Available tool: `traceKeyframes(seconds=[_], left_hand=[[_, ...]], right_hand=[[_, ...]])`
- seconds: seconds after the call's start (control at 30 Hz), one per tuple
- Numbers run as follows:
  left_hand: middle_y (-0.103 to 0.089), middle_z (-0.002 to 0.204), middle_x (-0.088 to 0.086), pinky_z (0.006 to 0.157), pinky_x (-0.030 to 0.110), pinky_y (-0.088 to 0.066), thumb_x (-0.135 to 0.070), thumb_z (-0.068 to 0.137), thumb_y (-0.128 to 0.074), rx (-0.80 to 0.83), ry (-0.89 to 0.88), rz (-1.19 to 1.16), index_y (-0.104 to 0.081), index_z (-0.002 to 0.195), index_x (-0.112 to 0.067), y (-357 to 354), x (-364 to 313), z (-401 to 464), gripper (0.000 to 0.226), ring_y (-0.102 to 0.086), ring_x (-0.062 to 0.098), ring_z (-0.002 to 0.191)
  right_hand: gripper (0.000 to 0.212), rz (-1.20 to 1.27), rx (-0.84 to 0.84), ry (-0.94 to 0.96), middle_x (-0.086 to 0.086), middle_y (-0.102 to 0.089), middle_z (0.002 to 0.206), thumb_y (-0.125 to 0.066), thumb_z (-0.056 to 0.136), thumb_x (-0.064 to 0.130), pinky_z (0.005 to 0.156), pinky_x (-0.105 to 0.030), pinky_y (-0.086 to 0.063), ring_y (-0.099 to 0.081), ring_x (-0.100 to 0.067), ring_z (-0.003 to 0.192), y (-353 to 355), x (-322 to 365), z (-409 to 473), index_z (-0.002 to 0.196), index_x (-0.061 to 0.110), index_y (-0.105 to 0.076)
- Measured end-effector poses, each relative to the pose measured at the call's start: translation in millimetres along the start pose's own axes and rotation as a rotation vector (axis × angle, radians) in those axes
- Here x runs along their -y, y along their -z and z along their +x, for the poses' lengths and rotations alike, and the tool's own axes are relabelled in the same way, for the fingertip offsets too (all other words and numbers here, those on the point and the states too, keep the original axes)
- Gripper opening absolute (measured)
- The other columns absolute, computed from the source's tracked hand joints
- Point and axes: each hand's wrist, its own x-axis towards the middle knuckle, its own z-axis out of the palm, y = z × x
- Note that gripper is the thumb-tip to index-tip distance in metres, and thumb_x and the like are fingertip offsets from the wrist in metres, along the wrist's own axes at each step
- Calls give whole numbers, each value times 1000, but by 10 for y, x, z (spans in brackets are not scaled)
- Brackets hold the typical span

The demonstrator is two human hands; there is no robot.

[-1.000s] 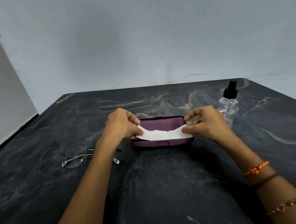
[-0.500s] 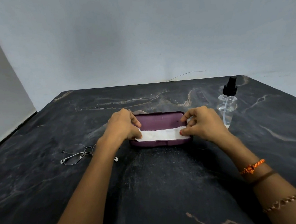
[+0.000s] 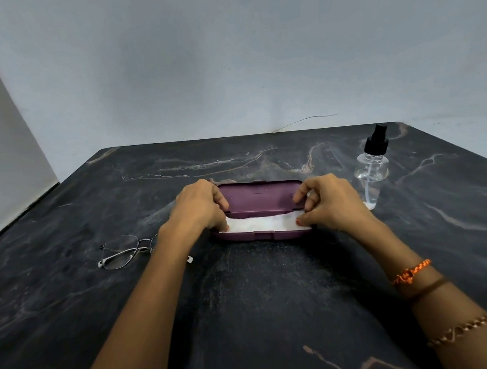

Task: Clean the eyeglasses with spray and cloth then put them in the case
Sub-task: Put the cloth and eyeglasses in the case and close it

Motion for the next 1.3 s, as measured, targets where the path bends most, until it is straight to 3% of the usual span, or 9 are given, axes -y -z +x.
traceKeyframes(seconds=[0.17, 0.37, 0.7, 0.87, 0.93, 1.03, 1.1, 1.2, 1.3], left_hand=[[-54, 61, -12, 68, 30, -39, -10, 62, -80, 1, 8, 104, -63, 57, -26, 28, -6, -36, 24, -52, 13, 75], [-70, 95, -1, 71, 32, -43, -12, 66, -76, -30, 42, 156, -73, 74, -23, 38, -14, -47, 14, -58, 21, 96], [-71, 89, 0, 75, 35, -44, -17, 63, -78, -8, 52, 100, -74, 72, -22, 53, 30, -27, 12, -57, 21, 95], [-70, 95, 2, 88, 43, -48, -36, 62, -79, -20, 34, 44, -71, 66, -22, 75, 41, -12, 16, -58, 24, 97], [-69, 92, 3, 87, 43, -49, -40, 64, -76, -41, 9, 20, -71, 68, -21, 73, 48, -4, 21, -59, 25, 95], [-59, 69, -6, 72, 35, -45, -40, 70, -72, -191, -58, -38, -70, 75, -22, 56, 42, -1, 19, -56, 19, 78], [-57, 66, -10, 69, 30, -45, -35, 74, -70, -365, -120, -91, -70, 83, -23, 43, 20, -3, 15, -55, 14, 75], [-67, 86, -2, 72, 29, -46, -19, 81, -63, -603, -228, -185, -68, 93, -21, 47, 13, -28, 13, -58, 14, 78], [-64, 106, 3, 78, 34, -51, -8, 82, -59, -680, -294, -224, -65, 100, -21, 122, 104, -54, 23, -58, 18, 88]], right_hand=[[10, -104, 24, 47, 15, -52, 49, -72, 67, 11, 56, -21, -38, -48, -2, 51, -1, -14, -11, 70, 20, -74], [7, -183, 29, 58, 15, -49, 48, -71, 68, 18, 60, -27, -40, -52, -13, 62, 27, -25, -14, 71, 23, -75], [10, -158, -20, 119, 14, -44, 43, -76, 67, 30, 45, -20, -28, -40, -2, 46, 31, -78, 13, 64, 22, -71], [22, -87, -107, 145, 11, -45, 42, -74, 71, 35, 44, -21, -28, -41, -3, 43, 12, -121, 26, 60, 18, -65], [26, -60, -156, 169, 9, -46, 44, -71, 73, 37, 46, -23, -31, -42, -4, 45, -5, -122, 25, 60, 16, -65], [22, -42, -324, 260, 5, -54, 55, -66, 78, 36, 55, -28, -38, -50, -15, 58, -30, -87, 2, 72, 15, -69], [16, -17, -483, 331, 2, -58, 64, -63, 82, 31, 56, -27, -35, -50, -20, 67, -67, -32, -34, 83, 16, -69], [23, 1, -622, 452, -6, -63, 71, -49, 84, 19, 54, -25, -32, -48, -23, 69, -170, 71, -108, 93, 12, -68], [28, -83, -670, 610, -9, -62, 72, -45, 79, 9, 61, -23, -32, -48, -25, 67, -267, 146, -172, 94, 7, -69]])
